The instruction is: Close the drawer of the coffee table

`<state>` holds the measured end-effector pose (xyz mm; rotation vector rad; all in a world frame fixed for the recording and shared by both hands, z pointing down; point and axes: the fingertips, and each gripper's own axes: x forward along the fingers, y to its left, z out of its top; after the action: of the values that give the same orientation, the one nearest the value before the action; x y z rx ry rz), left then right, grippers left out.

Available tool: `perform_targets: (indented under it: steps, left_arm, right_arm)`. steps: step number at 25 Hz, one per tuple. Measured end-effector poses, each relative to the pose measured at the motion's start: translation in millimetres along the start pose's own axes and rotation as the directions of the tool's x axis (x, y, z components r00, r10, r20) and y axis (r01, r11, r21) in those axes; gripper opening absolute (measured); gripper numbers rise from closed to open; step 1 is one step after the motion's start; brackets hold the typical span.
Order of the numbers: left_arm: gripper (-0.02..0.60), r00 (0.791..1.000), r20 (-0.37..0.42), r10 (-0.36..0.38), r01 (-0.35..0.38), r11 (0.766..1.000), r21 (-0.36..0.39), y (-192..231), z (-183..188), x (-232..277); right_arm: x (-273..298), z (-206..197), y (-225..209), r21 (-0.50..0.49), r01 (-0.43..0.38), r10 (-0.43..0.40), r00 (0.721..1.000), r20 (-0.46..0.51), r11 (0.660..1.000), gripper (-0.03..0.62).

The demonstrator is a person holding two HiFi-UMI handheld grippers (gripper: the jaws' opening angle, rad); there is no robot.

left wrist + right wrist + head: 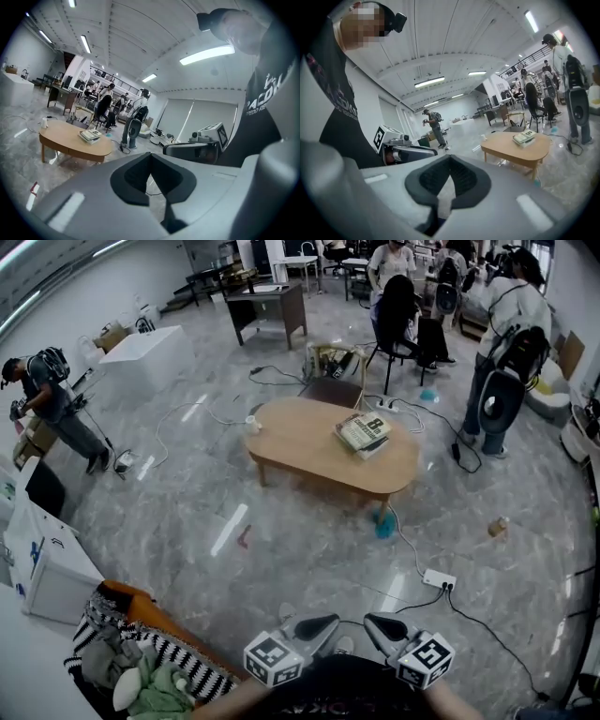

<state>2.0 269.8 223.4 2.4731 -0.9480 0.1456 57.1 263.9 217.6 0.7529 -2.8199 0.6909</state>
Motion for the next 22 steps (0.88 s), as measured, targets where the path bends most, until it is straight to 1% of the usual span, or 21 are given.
perform_targets:
  steps: [3,9,11,14,22]
  left_arm:
    - [0.005,1.0,0.006,0.008,-0.008,1.0,0.005,-7,3,2]
    - [0.005,1.0,-0.009,0.0,0.001,1.0,0.011,-14,-4,12]
    - [0.005,1.0,-0.012,-0.007,0.007,1.0,0.013,-16,-4,16]
    - [0.005,1.0,-0.016,-0.021,0.021,1.0,0.012,-21,-5,21]
    - [0.005,0.999,-0.02,-0.034,0.034,0.999,0.024,-29,-6,19]
  right_arm:
    - [-7,1,1,0.018,-0.017,0.017,1.0,0.023,1.0,0.002]
    - [-14,-12,-3,0.024,-0.03,0.03,0.999,0.011,0.999,0.002]
    - [-18,-16,-7,0.021,-0.021,0.021,1.0,-0.002,1.0,0.002]
    - [-24,-16,-11,0.042,-0.007,0.007,1.0,0.003,0.999,0.002]
    - [-29,-19,-8,0.002,0.01,-0.01,1.0,-0.013,1.0,0.002]
